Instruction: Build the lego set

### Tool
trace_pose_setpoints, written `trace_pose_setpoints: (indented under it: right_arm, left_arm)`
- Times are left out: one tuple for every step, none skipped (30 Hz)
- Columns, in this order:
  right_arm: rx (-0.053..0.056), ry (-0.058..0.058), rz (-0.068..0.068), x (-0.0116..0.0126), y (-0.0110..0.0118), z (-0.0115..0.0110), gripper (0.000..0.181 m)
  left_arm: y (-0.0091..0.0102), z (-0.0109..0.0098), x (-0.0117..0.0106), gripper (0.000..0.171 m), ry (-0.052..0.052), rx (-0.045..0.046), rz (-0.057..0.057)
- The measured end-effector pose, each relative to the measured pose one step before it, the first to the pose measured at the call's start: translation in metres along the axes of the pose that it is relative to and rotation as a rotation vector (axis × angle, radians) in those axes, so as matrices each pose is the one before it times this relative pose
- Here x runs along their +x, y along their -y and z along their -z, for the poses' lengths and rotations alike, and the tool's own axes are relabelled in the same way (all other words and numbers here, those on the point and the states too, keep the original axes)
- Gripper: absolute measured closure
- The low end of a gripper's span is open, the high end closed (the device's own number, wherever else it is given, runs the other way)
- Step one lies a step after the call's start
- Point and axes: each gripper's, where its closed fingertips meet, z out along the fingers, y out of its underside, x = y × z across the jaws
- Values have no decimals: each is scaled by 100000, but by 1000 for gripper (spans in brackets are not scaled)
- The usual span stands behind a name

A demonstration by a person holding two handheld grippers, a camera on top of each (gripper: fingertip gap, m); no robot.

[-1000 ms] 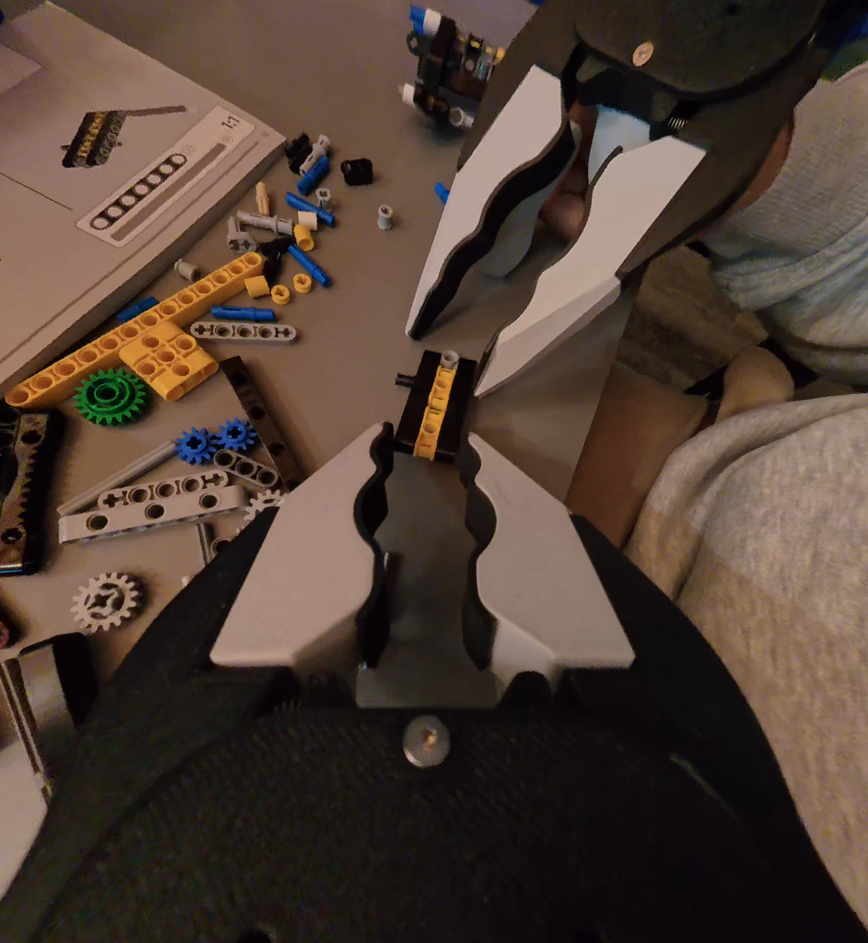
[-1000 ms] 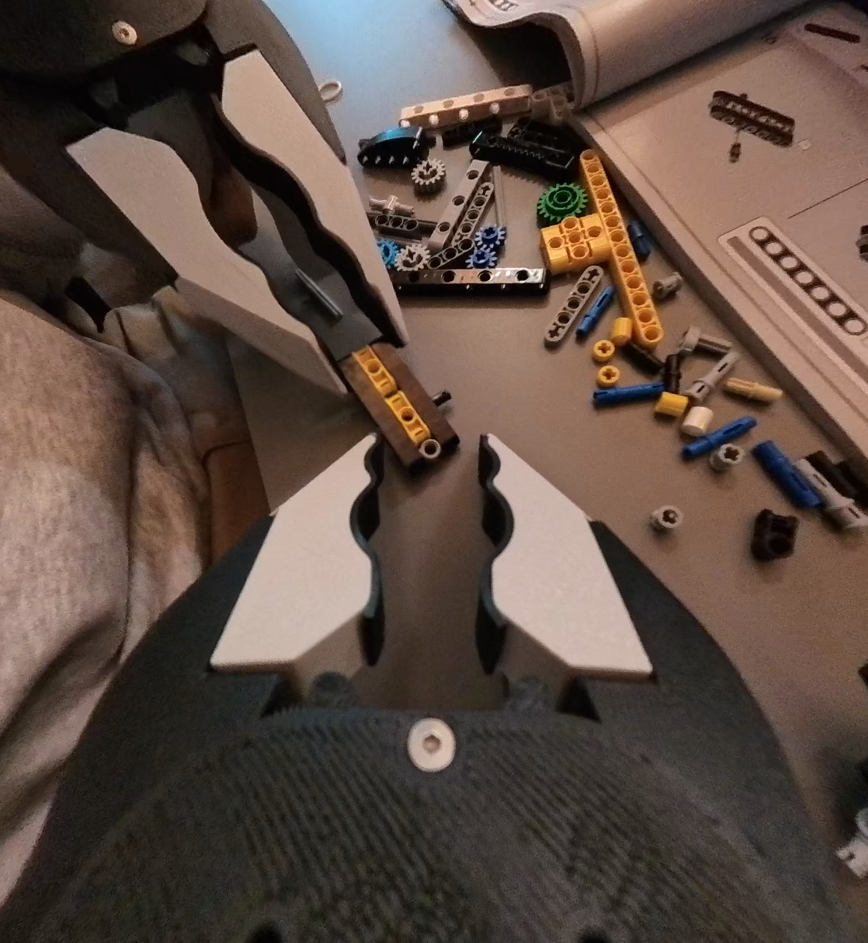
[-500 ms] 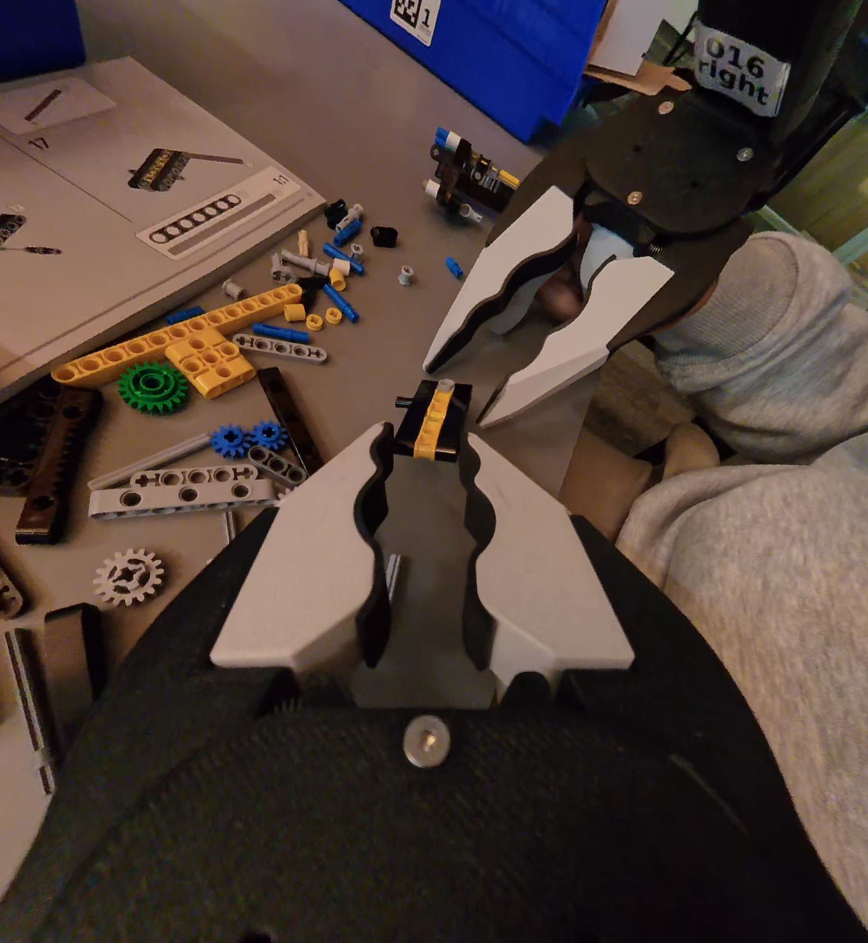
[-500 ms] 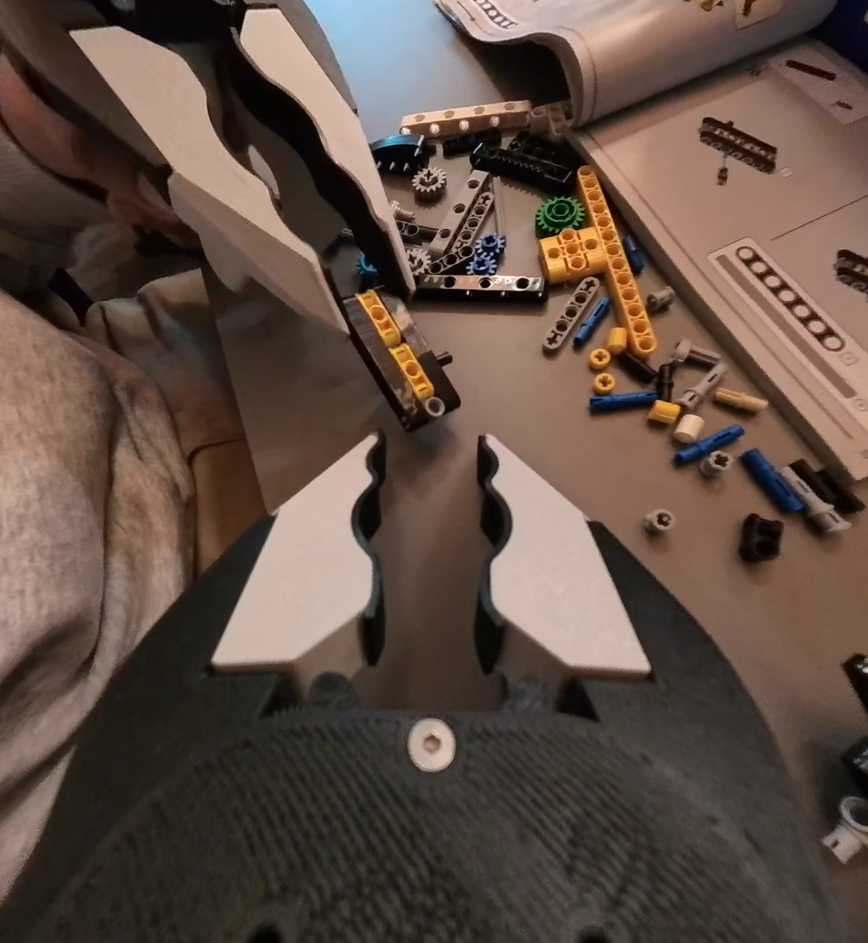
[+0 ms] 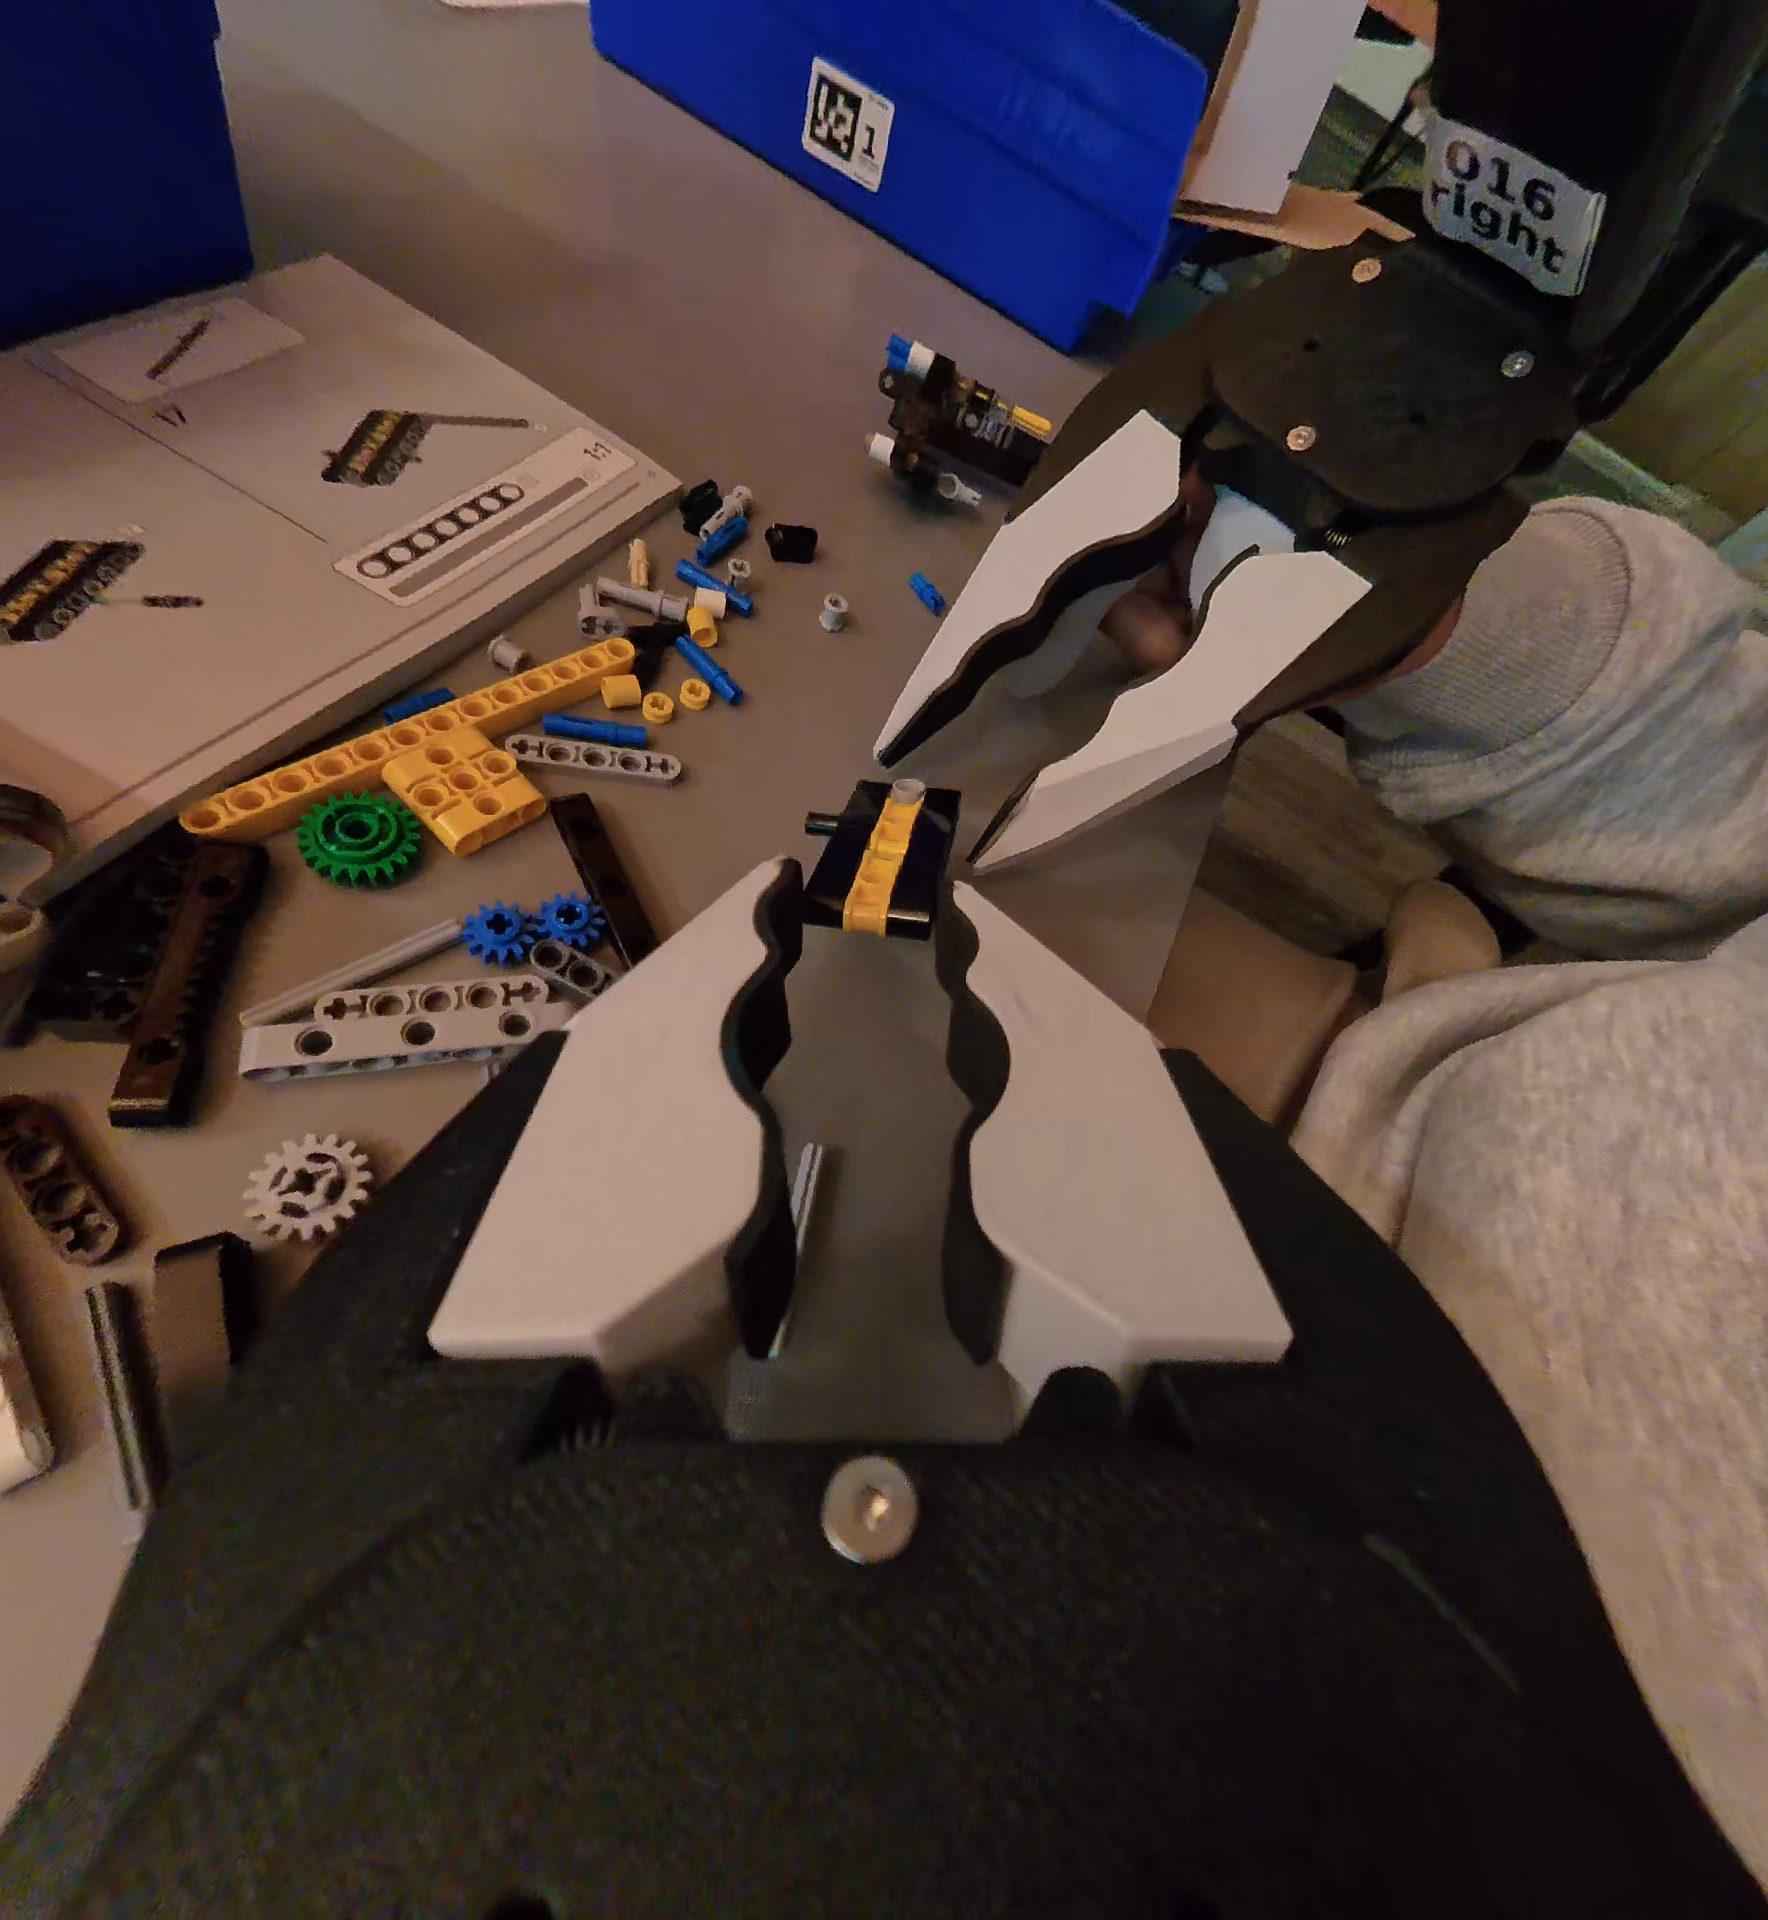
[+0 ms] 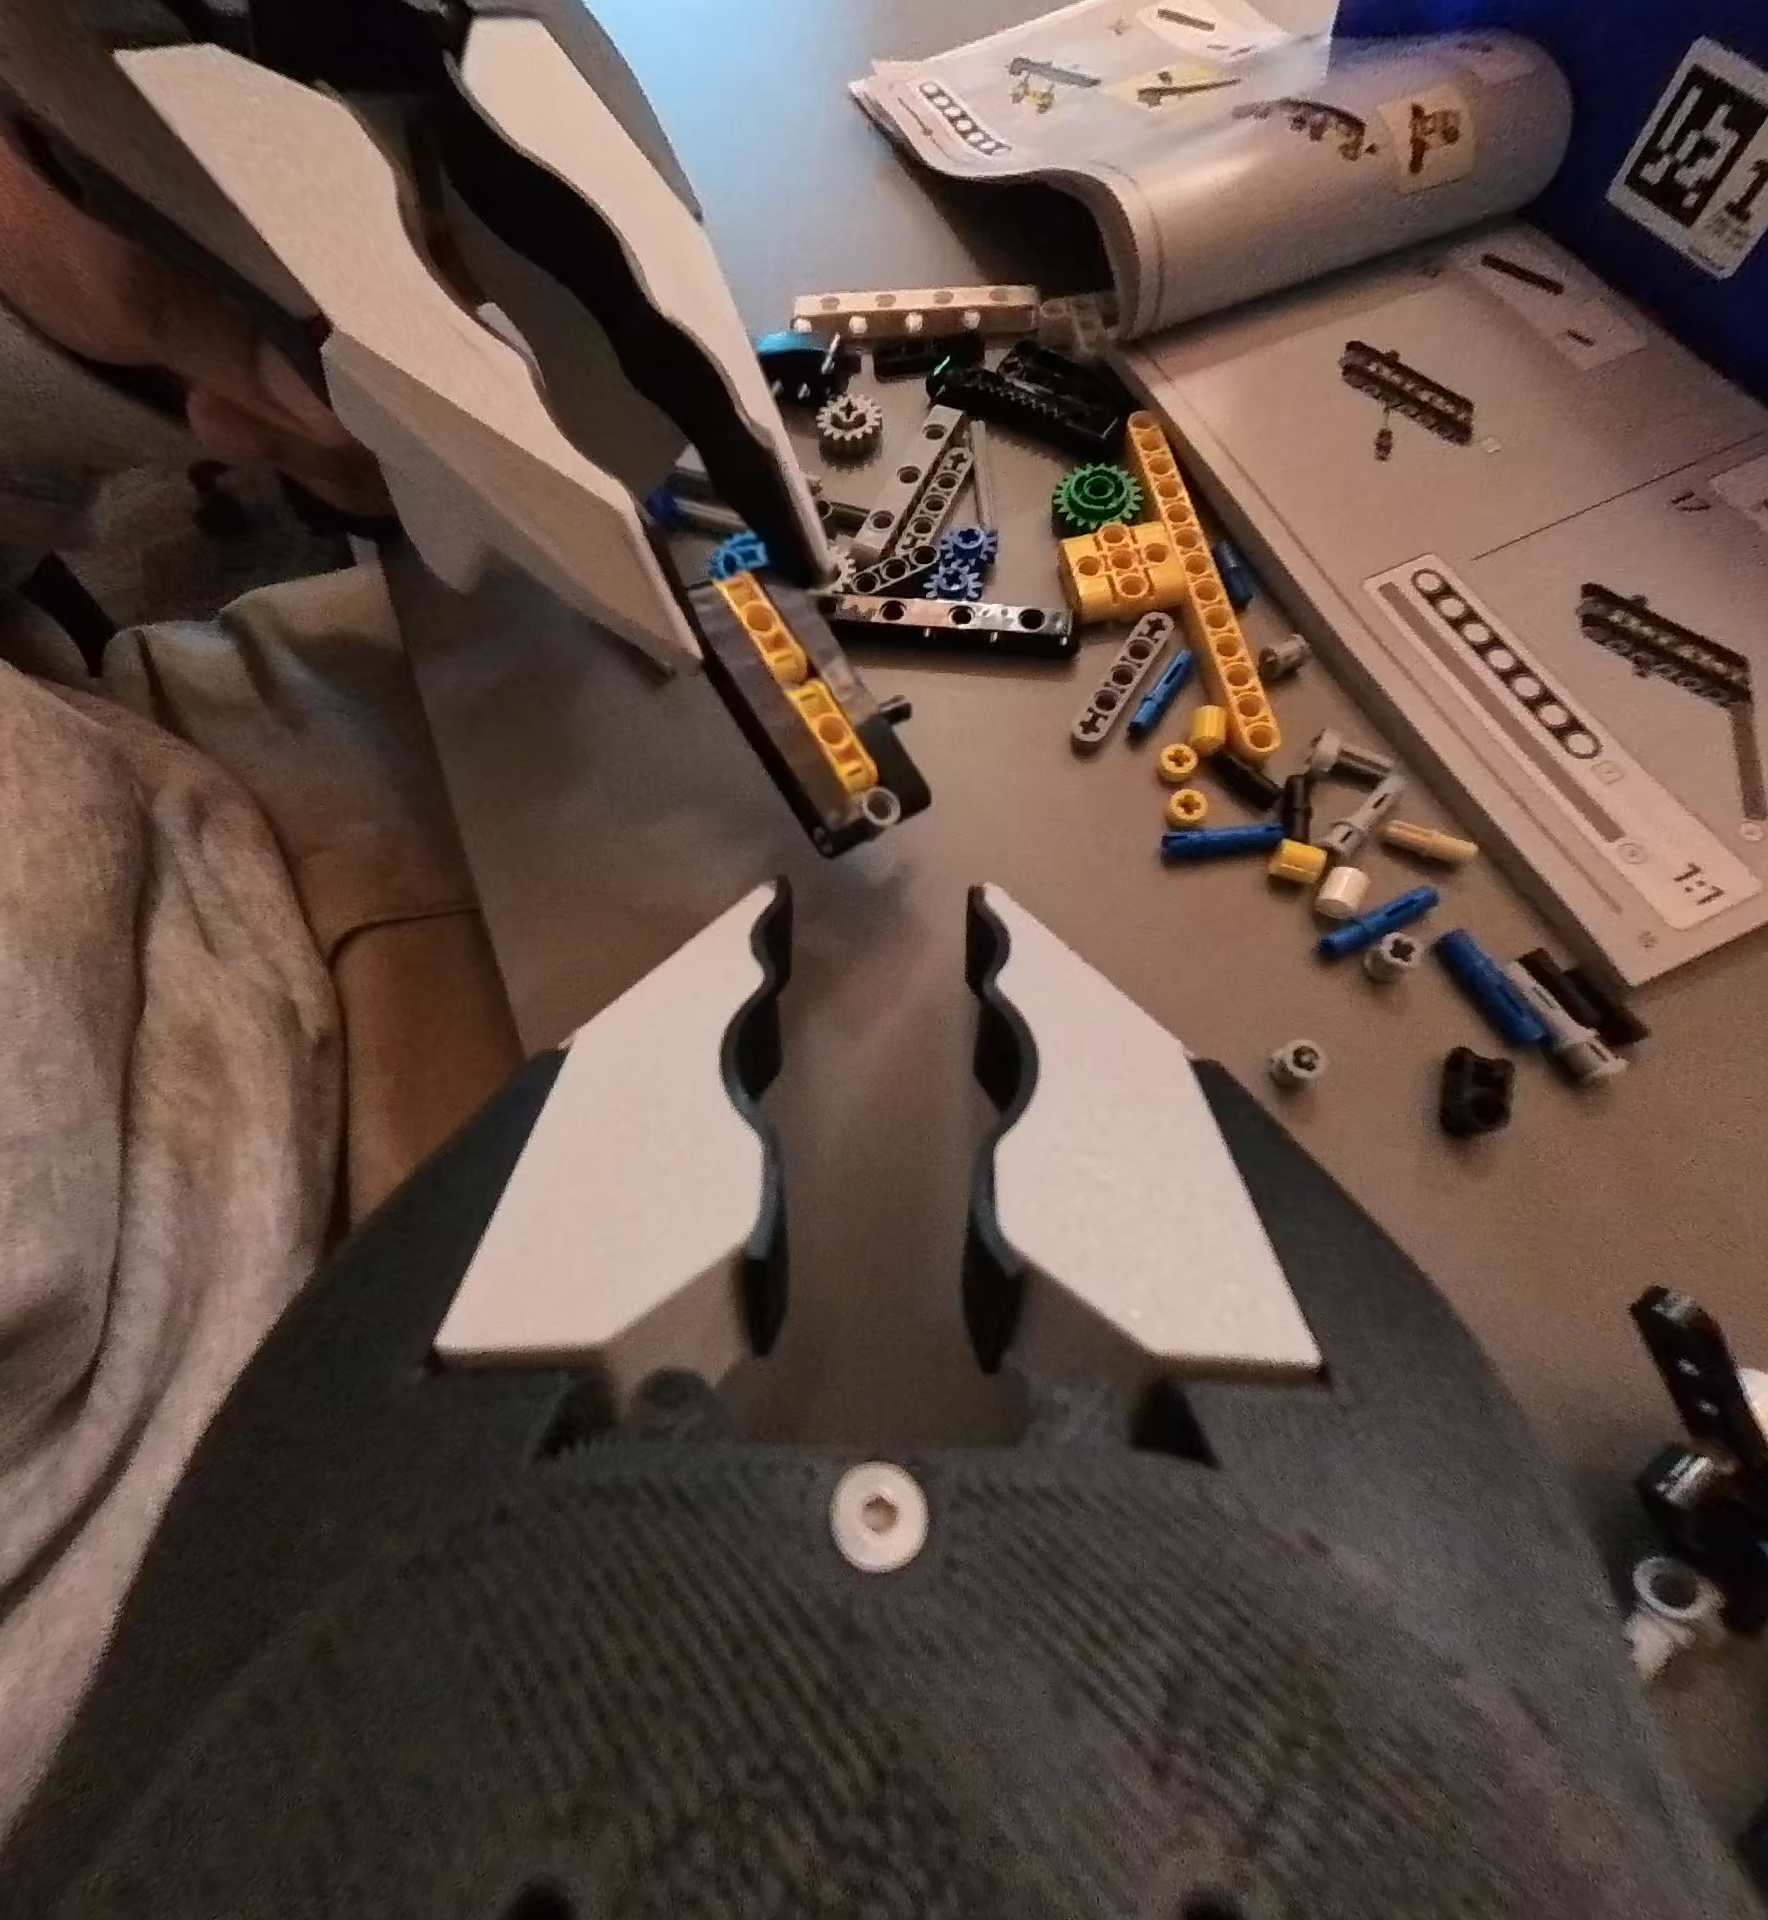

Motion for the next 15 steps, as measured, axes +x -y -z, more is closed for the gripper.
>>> trace_pose_setpoints:
  right_arm:
    - [1007,-253,-433,76,130,109,149]
    - [1204,-354,-680,126,145,123,149]
    - [1559,-1728,-1536,373,211,152,150]
    - [3044,-5113,-3937,977,445,230,154]
    - [4966,-4478,-6286,974,776,301,156]
    - [5569,1047,-7040,170,922,363,154]
    - [5308,2721,-7652,-98,968,403,152]
    - [5746,2107,-8020,-88,1003,370,150]
    - [5258,3597,-6726,-368,828,286,149]
    - [3185,3147,-5839,-316,442,141,146]
    - [1220,2328,-5204,-203,108,4,143]
    - [202,3627,-4195,-391,-96,-86,138]
    - [-488,4124,-4416,-413,-214,-143,130]
    - [-367,3690,-5413,-316,-180,-172,127]
    - [392,4923,-5662,-457,-75,-125,125]
  left_arm:
    - [96,57,-5,147,797,448,-1435]
    - [91,42,20,147,685,376,-1162]
    - [112,55,47,147,357,475,-769]
    - [195,79,86,147,28,942,-434]
    - [283,117,115,147,-305,1506,-202]
    - [372,146,144,147,-578,2069,-148]
    - [416,182,171,147,-804,2361,-259]
    - [448,203,182,147,-829,2632,-578]
    - [465,195,199,147,-779,2721,-1065]
    - [467,190,290,147,-1069,2868,-1791]
    - [485,173,317,147,-885,3018,-2145]
    - [475,150,215,147,11,2969,-2281]
    - [401,119,118,147,712,2514,-2429]
    - [293,81,125,147,594,1800,-2563]
    - [186,55,88,147,701,1104,-2515]
